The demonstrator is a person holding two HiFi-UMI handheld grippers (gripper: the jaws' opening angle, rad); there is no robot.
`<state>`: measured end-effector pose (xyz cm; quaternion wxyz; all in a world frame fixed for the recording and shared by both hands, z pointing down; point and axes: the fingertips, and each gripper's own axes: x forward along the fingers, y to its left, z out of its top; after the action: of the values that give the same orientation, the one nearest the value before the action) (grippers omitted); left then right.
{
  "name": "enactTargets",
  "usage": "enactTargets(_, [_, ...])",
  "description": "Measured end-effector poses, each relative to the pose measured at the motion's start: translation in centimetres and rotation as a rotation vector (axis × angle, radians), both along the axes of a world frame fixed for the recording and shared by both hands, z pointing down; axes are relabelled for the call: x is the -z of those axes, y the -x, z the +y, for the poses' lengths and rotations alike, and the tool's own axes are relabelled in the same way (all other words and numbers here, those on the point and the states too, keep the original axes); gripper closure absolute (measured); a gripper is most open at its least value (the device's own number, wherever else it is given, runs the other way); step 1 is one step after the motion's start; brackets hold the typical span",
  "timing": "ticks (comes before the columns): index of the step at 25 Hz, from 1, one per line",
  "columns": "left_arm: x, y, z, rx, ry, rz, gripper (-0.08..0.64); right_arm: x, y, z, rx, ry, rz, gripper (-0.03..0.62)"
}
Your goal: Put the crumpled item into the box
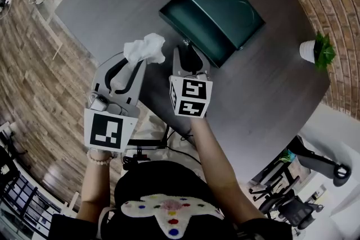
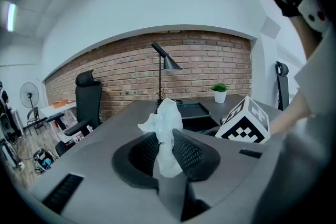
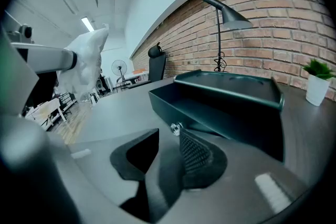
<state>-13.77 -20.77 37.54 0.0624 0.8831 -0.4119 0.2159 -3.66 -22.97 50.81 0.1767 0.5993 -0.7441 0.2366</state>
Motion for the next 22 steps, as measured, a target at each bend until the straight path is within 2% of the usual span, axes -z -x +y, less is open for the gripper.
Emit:
enactTargets(5, [1.0,-0.7,0.5,-0.001,-0.009,0.014,0.486,1.8,-1.0,0.5,-0.002,-0.029,0.047,0.486])
enactTargets(7, [1.4,-0.8,0.7,0.000,-0.015,0.021,0.486,3.2,-1.5,0.6,-0.015,-0.063,0.054,0.534])
enactTargets(11, [2.5,-1.5,1.3,-0.004,-0.035,0.029,0.486,6.0,-3.8,1.3,-0.036,-0.131,0.092,0.582])
enactTargets(22, [6.6,-3.7,3.2,-0.034,-0.099,0.050,0.486,13.4,-10.8,4.8,-0.134,-0.262,0.115,0.583])
